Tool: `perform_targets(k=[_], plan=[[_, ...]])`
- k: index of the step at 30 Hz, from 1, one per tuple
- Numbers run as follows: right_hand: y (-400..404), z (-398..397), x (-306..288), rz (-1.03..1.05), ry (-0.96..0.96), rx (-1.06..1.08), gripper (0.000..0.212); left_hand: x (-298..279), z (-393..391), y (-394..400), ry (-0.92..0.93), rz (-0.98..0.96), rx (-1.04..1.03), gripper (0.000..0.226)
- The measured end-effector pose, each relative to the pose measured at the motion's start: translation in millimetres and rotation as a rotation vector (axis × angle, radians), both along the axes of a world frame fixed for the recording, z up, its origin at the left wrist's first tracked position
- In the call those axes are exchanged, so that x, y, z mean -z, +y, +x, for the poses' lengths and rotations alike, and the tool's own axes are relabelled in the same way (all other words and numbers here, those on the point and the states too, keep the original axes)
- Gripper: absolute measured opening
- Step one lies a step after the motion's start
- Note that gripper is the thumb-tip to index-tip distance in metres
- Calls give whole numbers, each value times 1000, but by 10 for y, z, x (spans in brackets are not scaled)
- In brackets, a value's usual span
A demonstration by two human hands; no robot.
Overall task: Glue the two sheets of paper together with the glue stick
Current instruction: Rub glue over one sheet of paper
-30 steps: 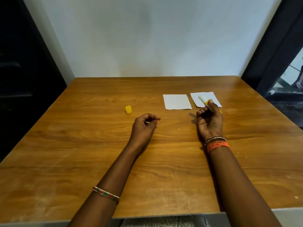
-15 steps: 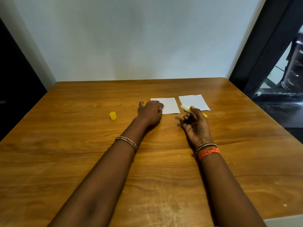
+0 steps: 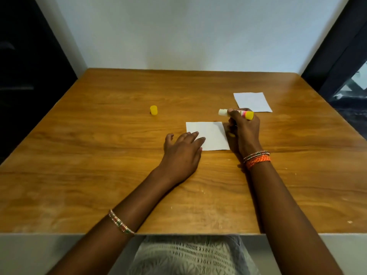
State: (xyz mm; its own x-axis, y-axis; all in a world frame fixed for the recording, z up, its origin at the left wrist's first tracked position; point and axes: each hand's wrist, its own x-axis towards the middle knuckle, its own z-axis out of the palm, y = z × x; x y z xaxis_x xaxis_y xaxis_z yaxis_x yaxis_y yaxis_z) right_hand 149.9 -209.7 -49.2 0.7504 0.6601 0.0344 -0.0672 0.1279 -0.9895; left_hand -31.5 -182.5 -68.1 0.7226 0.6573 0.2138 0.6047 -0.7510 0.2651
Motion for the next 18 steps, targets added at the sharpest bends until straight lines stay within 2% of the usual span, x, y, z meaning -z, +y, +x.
perform_targets(k=[4, 7, 9, 11, 14, 18], plan=[[-37, -250, 59, -43, -225, -133, 13, 69, -255, -139, -44, 10, 4, 41], [-26, -441, 109, -45, -542, -210, 15, 67, -285, -139, -126, -40, 4, 41], [-15, -538, 111, -37, -657, -207, 14, 82, -279, -144, -167, -52, 12, 38], [-9, -556, 123, -34, -650, -205, 13, 83, -278, -132, -254, -88, -17, 35], [-12, -510, 123, -49, -497, -253, 14, 25, -317, 0, -403, -163, -124, 32], [-20, -490, 107, -37, -384, -326, 17, 22, -360, 147, -255, -103, -134, 32]])
